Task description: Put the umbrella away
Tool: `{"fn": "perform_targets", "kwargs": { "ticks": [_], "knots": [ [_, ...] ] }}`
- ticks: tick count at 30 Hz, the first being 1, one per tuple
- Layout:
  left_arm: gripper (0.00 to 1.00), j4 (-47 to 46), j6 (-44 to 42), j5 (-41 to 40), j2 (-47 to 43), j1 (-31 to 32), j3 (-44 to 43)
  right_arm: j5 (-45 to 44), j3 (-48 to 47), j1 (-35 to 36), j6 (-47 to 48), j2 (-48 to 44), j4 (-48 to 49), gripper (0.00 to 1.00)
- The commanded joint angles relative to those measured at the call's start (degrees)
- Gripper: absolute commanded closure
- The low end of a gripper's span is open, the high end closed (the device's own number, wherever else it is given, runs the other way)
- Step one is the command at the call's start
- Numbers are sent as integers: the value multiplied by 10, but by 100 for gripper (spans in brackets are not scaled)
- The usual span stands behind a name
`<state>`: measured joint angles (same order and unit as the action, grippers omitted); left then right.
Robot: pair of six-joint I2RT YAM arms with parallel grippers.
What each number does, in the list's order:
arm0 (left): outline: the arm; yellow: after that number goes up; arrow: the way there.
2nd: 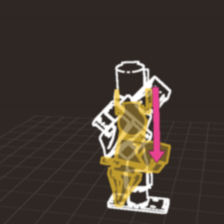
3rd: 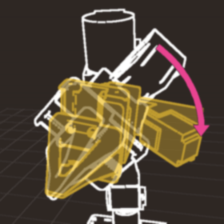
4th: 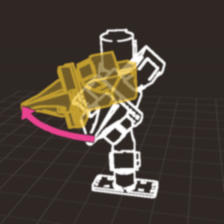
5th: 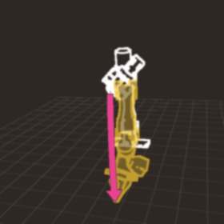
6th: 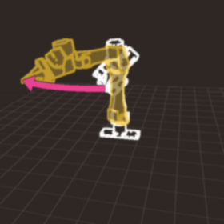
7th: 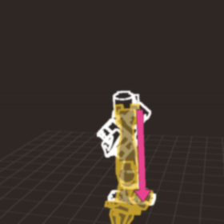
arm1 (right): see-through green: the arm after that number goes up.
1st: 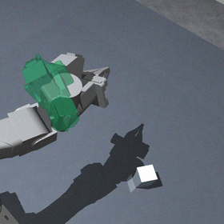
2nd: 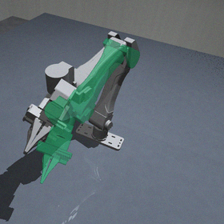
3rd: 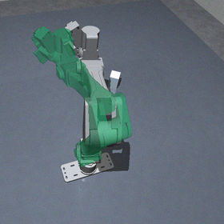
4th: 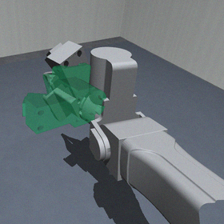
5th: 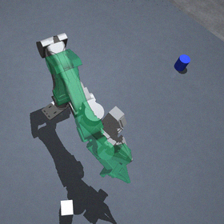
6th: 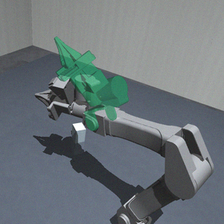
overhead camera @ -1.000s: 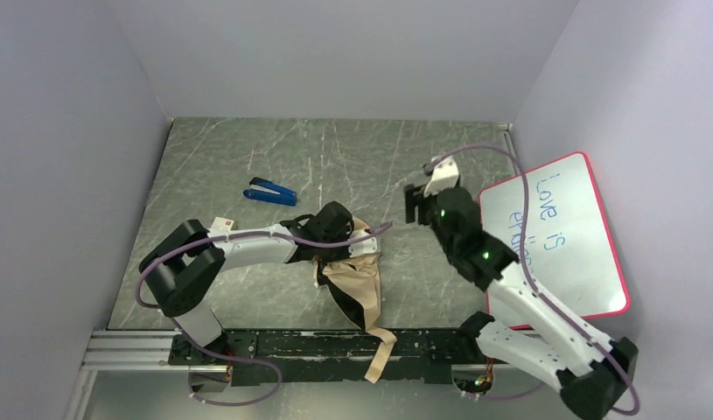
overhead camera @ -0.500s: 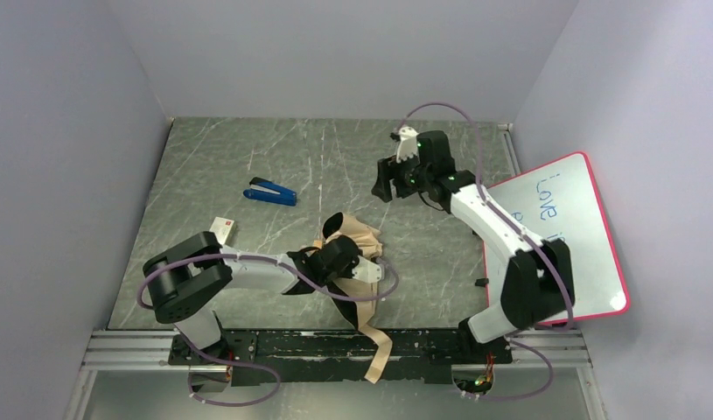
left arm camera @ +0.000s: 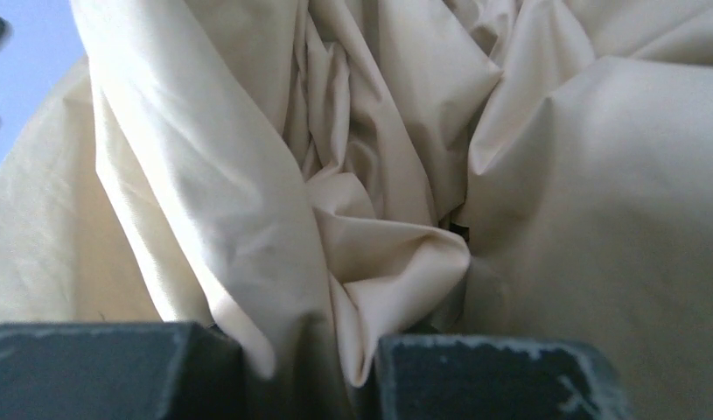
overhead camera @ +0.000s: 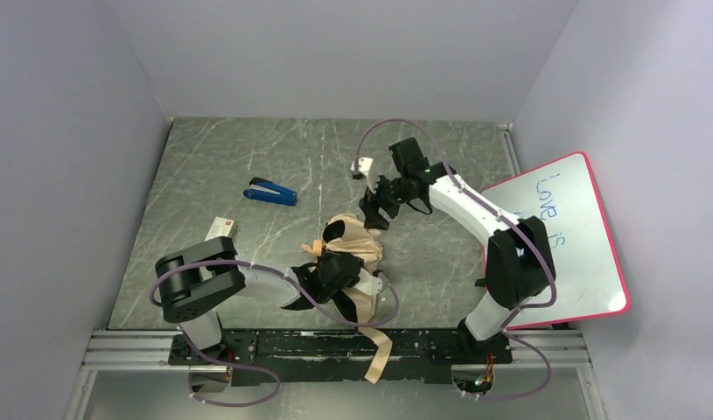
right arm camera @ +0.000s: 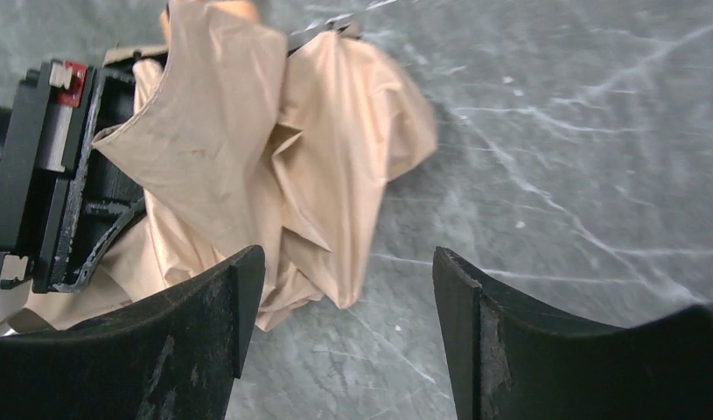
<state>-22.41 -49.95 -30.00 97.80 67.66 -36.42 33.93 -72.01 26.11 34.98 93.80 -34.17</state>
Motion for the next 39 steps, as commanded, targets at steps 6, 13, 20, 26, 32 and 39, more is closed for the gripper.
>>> {"fn": "perform_targets", "kwargs": {
  "ticks": [6, 13, 20, 26, 32, 39],
  "knots": [
    [95, 61, -28, -36, 26, 4, 33, -8, -1, 43, 85, 70, -66, 26],
    [95, 56, -30, -43, 26, 9, 35, -52, -1, 70, 81, 121, -73, 25],
    [94, 50, -26, -45, 19, 11, 33, -97, 11, 87, 68, 180, -88, 26],
    [86, 50, -16, -48, 11, 11, 31, -116, 4, 91, 50, 219, -95, 31],
    [59, 51, -7, -57, -11, 11, 27, -124, 9, 91, 40, 224, -96, 55],
    [8, 119, 33, -43, -69, 12, -5, -122, 10, 91, 27, 204, -76, 64]
  ]
}}
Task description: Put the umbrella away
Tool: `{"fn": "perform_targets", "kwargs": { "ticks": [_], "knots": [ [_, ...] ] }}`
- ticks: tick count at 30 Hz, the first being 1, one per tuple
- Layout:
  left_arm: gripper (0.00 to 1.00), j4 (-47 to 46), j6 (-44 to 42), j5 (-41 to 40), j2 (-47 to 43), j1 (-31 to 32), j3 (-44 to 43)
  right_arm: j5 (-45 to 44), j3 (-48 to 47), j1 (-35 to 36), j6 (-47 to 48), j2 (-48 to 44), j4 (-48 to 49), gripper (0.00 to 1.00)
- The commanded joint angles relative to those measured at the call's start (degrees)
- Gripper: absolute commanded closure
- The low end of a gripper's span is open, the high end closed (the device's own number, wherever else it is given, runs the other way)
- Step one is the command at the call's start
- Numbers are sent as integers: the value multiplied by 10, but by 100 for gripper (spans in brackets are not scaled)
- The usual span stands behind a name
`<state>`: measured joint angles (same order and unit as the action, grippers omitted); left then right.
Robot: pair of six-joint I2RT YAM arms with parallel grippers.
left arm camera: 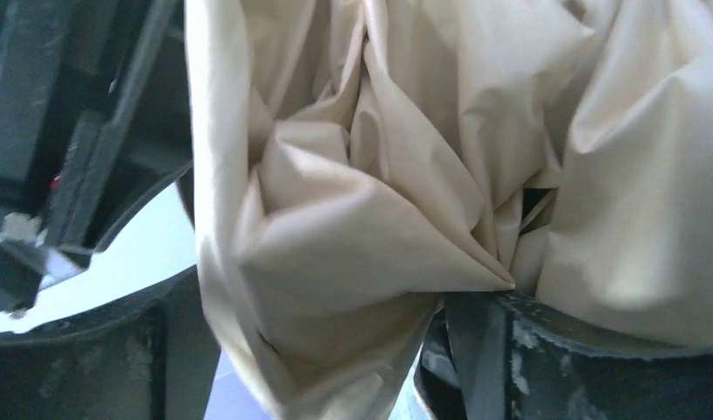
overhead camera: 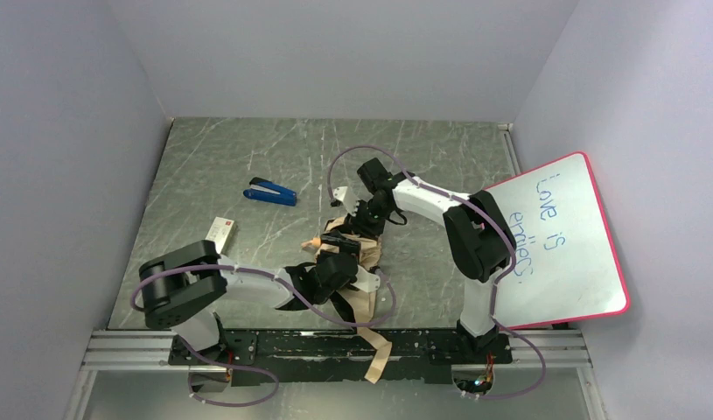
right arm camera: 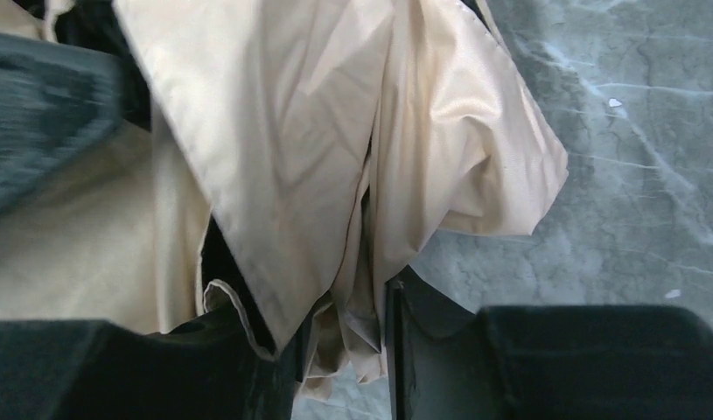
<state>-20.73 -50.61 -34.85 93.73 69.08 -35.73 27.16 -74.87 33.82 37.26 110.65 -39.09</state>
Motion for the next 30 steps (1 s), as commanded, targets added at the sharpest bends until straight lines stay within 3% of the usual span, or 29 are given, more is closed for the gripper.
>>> {"fn": "perform_targets", "kwargs": {
  "ticks": [1, 15, 22, 26, 30],
  "knots": [
    [6, 115, 48, 8, -41, -2, -17, -56, 40, 14, 3, 32, -23, 65],
    [3, 280, 229, 97, -329, 38, -17, -77, 67, 14, -12, -23, 52, 80],
    [3, 274, 349, 24, -470, 31, 1, -98, 113, 36, -23, -103, 105, 84],
    [3, 300, 414, 20, -470, -23, -25, -174, 179, 88, -35, -165, 172, 84],
    [3, 334, 483, 95, -432, -160, -70, -286, 269, 147, -40, -233, 276, 83]
  ]
}}
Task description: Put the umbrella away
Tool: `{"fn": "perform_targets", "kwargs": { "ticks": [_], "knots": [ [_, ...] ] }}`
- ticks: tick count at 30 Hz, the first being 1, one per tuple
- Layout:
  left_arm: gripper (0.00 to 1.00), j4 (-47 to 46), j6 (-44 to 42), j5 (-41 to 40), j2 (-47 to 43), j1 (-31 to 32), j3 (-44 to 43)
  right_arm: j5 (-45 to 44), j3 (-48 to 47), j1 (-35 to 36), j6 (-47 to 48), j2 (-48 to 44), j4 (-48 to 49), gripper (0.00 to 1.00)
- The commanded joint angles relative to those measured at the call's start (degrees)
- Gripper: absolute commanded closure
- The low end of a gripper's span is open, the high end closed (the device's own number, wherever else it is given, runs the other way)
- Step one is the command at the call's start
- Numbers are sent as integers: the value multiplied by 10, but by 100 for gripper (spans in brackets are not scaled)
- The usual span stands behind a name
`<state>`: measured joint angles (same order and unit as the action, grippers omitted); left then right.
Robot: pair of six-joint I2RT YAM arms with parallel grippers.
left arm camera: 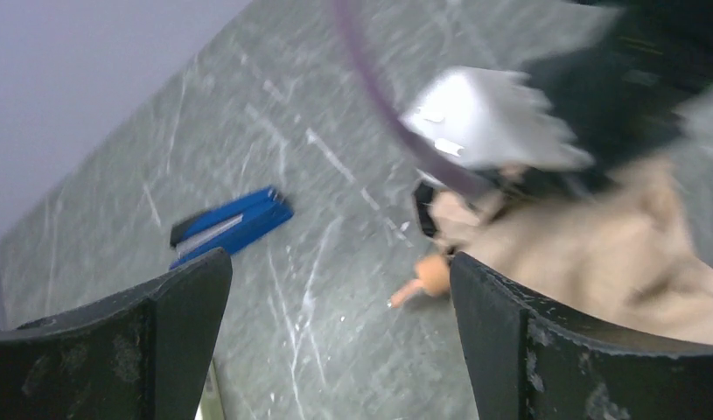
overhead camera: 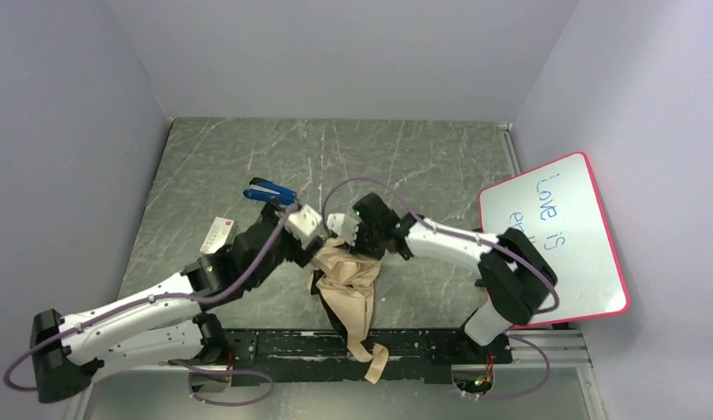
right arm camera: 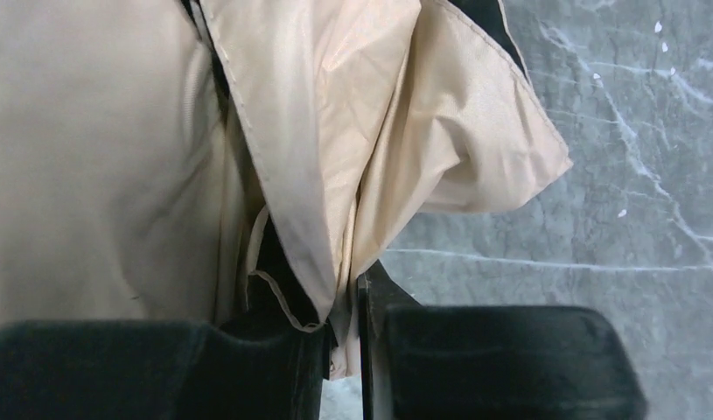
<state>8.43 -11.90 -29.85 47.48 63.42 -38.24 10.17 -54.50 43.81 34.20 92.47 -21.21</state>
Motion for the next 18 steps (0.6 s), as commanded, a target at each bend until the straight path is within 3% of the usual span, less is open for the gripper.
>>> {"fn": "perform_targets", "kwargs": {
  "ticks": [1, 5, 10, 18],
  "knots": [
    [3, 48, 103, 66, 40, -150, -55, -147, 87, 62, -10, -63, 122, 83],
    [3, 50, 115, 123, 83, -248, -94, -274, 174, 134, -4, -95, 230, 84],
    [3, 51, 126, 217, 142, -323, -144, -390, 250, 207, 19, -111, 342, 83],
    [3, 65, 17, 471, 206, -331, -161, -535, 316, 322, 69, -95, 468, 83]
  ]
}}
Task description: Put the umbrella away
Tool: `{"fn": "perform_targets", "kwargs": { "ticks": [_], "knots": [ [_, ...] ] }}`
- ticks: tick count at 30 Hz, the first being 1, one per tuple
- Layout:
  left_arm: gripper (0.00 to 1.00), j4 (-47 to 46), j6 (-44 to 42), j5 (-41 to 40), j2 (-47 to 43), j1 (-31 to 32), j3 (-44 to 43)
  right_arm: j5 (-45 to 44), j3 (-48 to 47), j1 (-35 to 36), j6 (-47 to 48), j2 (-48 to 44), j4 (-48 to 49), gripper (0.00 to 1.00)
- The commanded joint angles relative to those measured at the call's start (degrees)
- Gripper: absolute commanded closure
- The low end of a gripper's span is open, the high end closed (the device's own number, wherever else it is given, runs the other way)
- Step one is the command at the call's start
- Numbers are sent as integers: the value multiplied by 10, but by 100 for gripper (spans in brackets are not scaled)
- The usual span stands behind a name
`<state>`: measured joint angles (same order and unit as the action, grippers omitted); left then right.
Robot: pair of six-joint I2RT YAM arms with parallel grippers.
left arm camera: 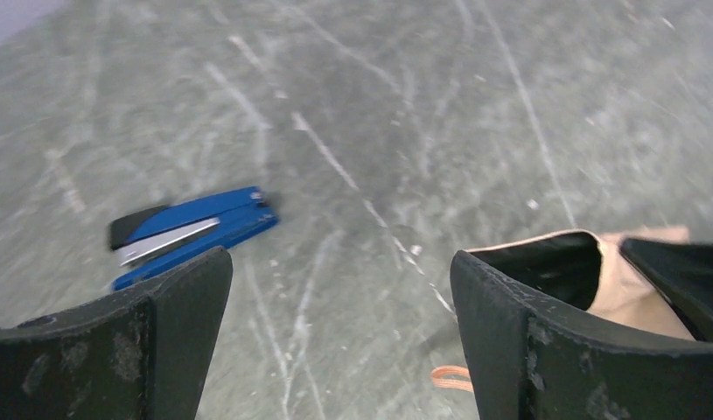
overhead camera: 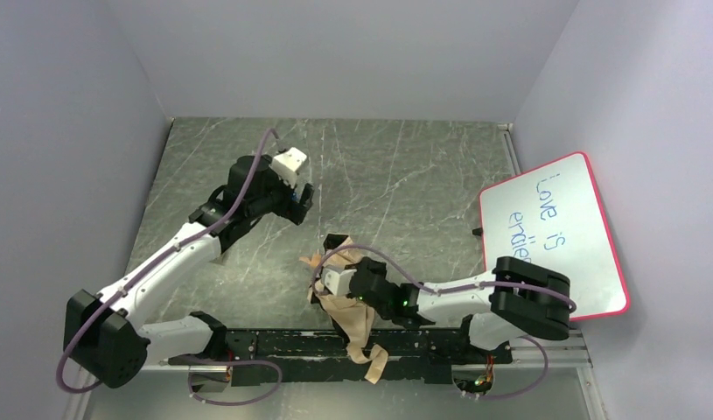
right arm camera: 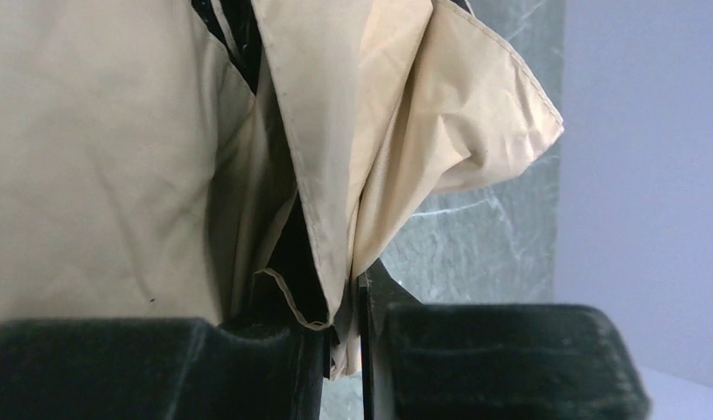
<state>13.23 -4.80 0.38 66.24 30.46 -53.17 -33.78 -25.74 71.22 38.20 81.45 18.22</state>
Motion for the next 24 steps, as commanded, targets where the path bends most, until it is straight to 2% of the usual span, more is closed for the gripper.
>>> {"fn": "perform_targets", "kwargs": {
  "ticks": [1, 4, 8, 12, 18, 24],
  "knots": [
    [3, 14, -71, 208, 20, -1, -5, -111, 36, 61, 35, 19, 90, 83],
    [3, 12, -122, 289, 23, 1, 20, -152, 50, 98, 56, 40, 127, 83],
    [2, 43, -162, 328, 56, 4, 14, -176, 62, 133, 74, 64, 159, 83],
    [2, 90, -187, 357, 124, 33, -14, -180, 64, 157, 72, 79, 176, 83],
    [3, 160, -236, 341, 229, 105, -45, -191, 61, 173, 73, 101, 194, 84],
    [3, 167, -246, 341, 263, 120, -37, -191, 58, 180, 71, 102, 191, 84]
  ]
}}
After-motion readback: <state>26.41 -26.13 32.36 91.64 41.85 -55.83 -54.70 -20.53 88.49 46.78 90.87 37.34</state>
